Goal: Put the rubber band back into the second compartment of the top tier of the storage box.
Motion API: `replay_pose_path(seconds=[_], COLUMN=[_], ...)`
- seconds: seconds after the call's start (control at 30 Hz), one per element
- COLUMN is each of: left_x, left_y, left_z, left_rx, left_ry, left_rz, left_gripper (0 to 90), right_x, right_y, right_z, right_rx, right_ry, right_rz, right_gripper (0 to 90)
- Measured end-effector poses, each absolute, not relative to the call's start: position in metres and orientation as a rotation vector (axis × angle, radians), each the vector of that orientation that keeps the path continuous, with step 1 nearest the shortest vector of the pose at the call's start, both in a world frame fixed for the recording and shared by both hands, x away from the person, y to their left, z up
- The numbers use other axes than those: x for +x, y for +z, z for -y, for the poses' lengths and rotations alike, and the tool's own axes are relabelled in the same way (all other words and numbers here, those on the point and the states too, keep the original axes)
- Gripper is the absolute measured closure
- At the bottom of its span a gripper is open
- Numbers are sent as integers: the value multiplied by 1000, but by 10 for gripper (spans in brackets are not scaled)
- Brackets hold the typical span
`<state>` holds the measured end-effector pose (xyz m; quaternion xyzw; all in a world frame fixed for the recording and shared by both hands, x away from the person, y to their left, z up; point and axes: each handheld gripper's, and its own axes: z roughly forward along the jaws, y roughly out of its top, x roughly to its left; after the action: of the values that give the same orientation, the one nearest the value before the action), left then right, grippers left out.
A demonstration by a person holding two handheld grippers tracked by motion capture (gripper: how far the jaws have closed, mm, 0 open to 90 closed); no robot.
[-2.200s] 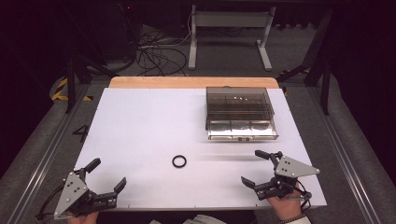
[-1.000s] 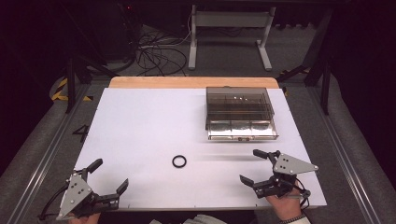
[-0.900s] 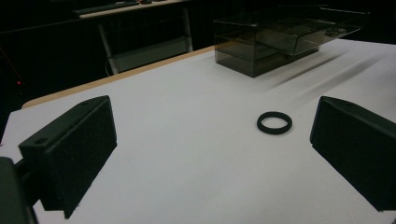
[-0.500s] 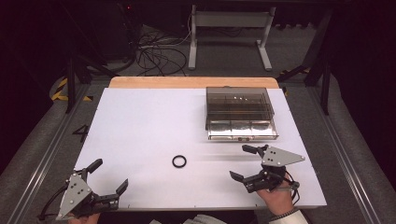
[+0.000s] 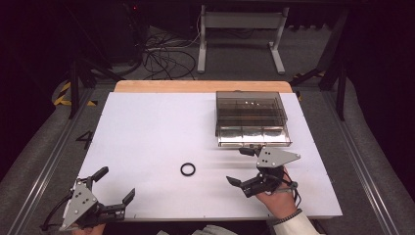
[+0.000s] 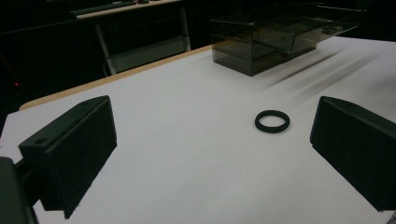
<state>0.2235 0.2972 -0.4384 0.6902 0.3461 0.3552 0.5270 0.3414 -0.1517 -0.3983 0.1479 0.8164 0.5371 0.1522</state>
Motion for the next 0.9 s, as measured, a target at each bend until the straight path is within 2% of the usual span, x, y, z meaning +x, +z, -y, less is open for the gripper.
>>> replay_pose_path(seconds=[0.27, 0.3, 0.73, 0.87, 0.9], left_x=[224, 223, 223, 224, 224], left_y=[-438, -438, -438, -438, -439], left_z=[-298, -298, -297, -297, -297], left_rx=[1652, 1655, 1651, 1651, 1650], left_ry=[855, 861, 856, 851, 847], left_rz=[-821, -817, -820, -824, -826], left_gripper=[13, 13, 13, 13, 13], right_x=[347, 351, 352, 354, 355], right_y=[-396, -394, -393, -395, -397], right_z=[142, 141, 133, 127, 120], right_rx=[432, 447, 420, 422, 424], right_ry=[1541, 1576, 1573, 1543, 1510], right_rz=[-2379, -2435, -2427, -2437, -2450], right_gripper=[61, 96, 94, 150, 194])
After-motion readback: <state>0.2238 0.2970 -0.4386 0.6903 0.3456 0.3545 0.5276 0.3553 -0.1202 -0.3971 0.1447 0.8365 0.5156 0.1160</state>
